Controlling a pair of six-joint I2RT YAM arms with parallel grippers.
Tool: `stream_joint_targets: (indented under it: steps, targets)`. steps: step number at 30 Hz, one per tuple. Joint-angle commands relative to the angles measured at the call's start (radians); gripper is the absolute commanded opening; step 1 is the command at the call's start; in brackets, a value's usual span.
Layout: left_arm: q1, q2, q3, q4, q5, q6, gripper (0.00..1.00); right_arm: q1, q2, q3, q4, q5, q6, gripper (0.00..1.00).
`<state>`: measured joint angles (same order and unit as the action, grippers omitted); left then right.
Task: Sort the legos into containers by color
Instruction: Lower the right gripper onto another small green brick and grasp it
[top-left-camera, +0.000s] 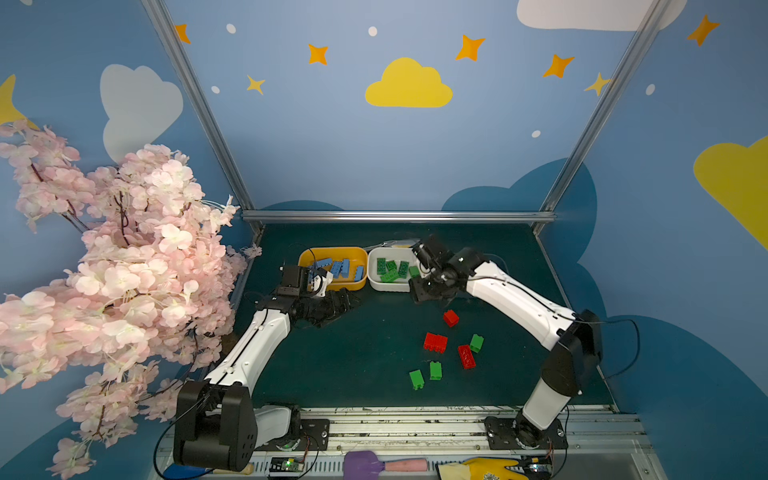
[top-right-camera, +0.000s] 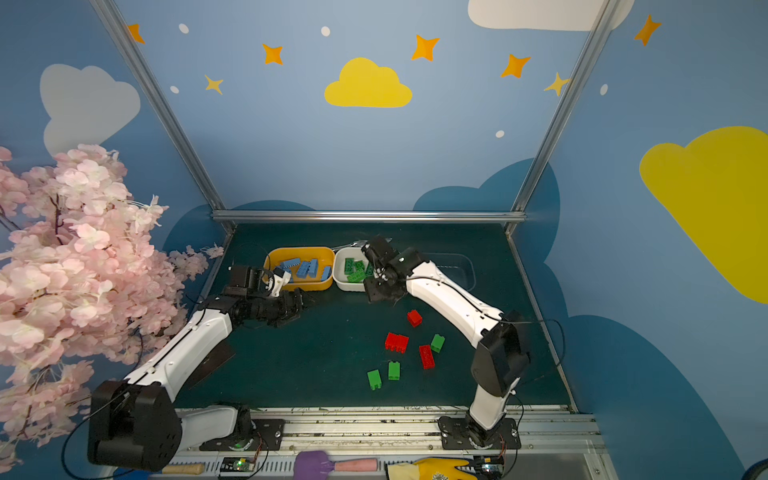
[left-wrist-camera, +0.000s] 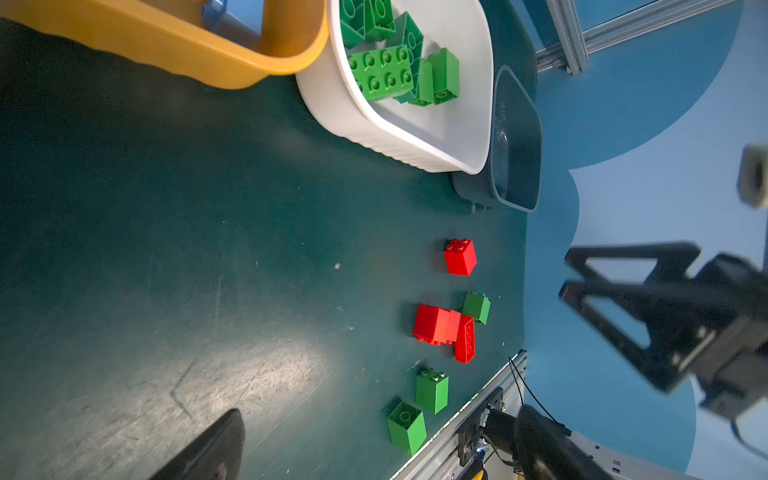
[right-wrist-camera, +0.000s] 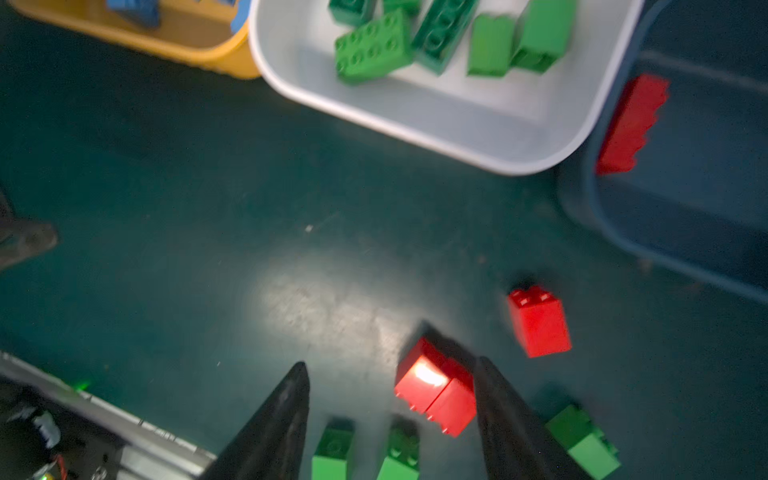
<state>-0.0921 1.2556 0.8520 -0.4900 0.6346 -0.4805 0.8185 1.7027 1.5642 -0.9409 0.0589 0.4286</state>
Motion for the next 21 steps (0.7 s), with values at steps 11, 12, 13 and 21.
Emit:
stream_joint_targets:
  steps: [11,12,13,21]
  targets:
    - [-0.002,-0.036,0.012,-0.077,0.038,0.05,1.0,0.297,-0.115,-0.331,-0.004,-0.015,0.229,0.65]
    - [-0.002,-0.037,0.014,-0.083,0.041,0.053,1.0,0.302,-0.114,-0.355,0.016,-0.027,0.236,0.63]
    - [-0.002,-0.036,0.015,-0.087,0.043,0.054,1.0,0.304,-0.111,-0.375,0.034,-0.036,0.239,0.63]
    - [-0.001,-0.062,-0.012,-0.086,0.039,0.051,1.0,0.307,-0.082,-0.479,0.139,-0.094,0.247,0.58]
